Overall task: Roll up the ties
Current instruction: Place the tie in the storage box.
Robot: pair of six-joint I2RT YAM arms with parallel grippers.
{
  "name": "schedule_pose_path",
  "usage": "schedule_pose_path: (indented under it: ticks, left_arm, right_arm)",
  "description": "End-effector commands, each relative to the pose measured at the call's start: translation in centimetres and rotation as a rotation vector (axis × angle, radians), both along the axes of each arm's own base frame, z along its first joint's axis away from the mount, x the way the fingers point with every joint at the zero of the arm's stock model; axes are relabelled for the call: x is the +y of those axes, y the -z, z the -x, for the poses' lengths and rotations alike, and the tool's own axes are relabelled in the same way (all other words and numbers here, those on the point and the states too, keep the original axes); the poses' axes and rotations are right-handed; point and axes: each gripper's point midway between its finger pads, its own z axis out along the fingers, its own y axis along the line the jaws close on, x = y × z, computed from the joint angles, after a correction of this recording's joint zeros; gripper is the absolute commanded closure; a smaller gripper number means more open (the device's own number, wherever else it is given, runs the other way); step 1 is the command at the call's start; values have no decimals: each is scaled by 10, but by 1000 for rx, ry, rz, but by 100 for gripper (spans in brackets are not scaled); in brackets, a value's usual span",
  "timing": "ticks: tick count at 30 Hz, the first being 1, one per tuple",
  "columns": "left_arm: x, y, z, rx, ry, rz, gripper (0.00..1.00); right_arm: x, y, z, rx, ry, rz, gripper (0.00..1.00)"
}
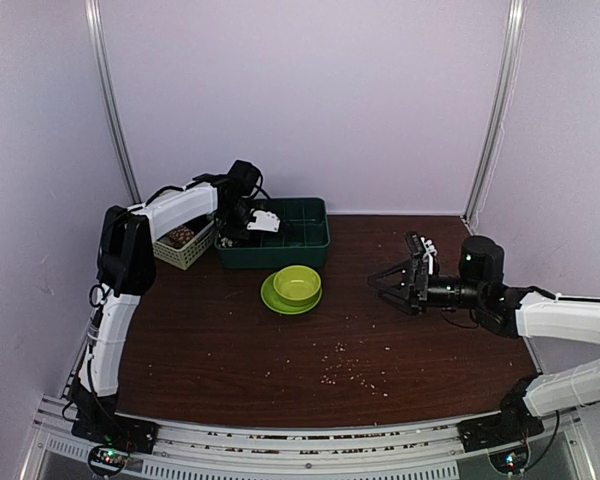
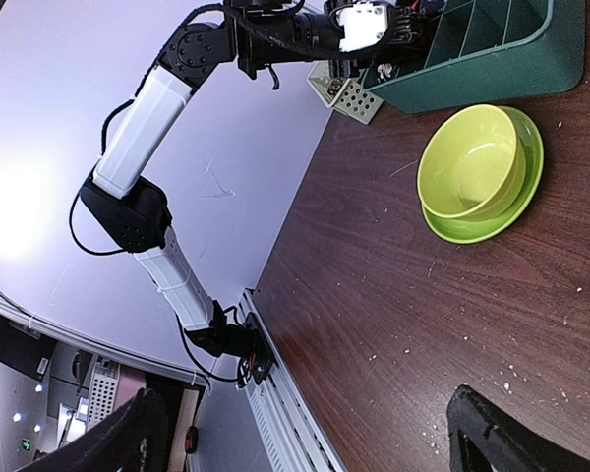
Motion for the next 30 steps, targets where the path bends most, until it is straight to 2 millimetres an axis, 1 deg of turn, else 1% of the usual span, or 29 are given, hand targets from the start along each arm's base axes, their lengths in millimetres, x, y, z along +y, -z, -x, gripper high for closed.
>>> schedule_pose_path:
  ticks: [1,5,9,13,19,21,23,26,28,30]
  left_arm:
    - [4,23,7,84,-1,8,100]
    - [3,30,24,167,-9,32,100]
    - [2,31,49,279,-22,65,100]
    - [3,34,71,366,-49,61,100]
    - [-1,29,96,452,-77,70,100]
    - [-1,24,99,464,-79,72,100]
    - [6,24,91,416,-92,24,100]
    - [25,32,65,300,-103,-102,100]
    - [30,35,47,233,-109,-136,100]
    - [28,34,31,167,-113,-142,100]
  right_arm:
    - [-1,-3,0,-14,-7,-18,0]
    - [-2,-1,0,-11,-5,-17,0]
    - [-2,-2,-1,-10,-2,-19,0]
    - [-1,-2,-2,-3,-3,-25,0]
    - [-1,-3,-1,-1,-6,-34,0]
    - [-1,-2,-1,-1,-3,-34,0]
    - [-1,-4,-2,-4,-3,-36,0]
    - [-1,-5,-2,-1,-2,-38,0]
    - [-1,-4,-2,2,-2,-39,0]
    - [-1,-4,-3,3,0,-39,0]
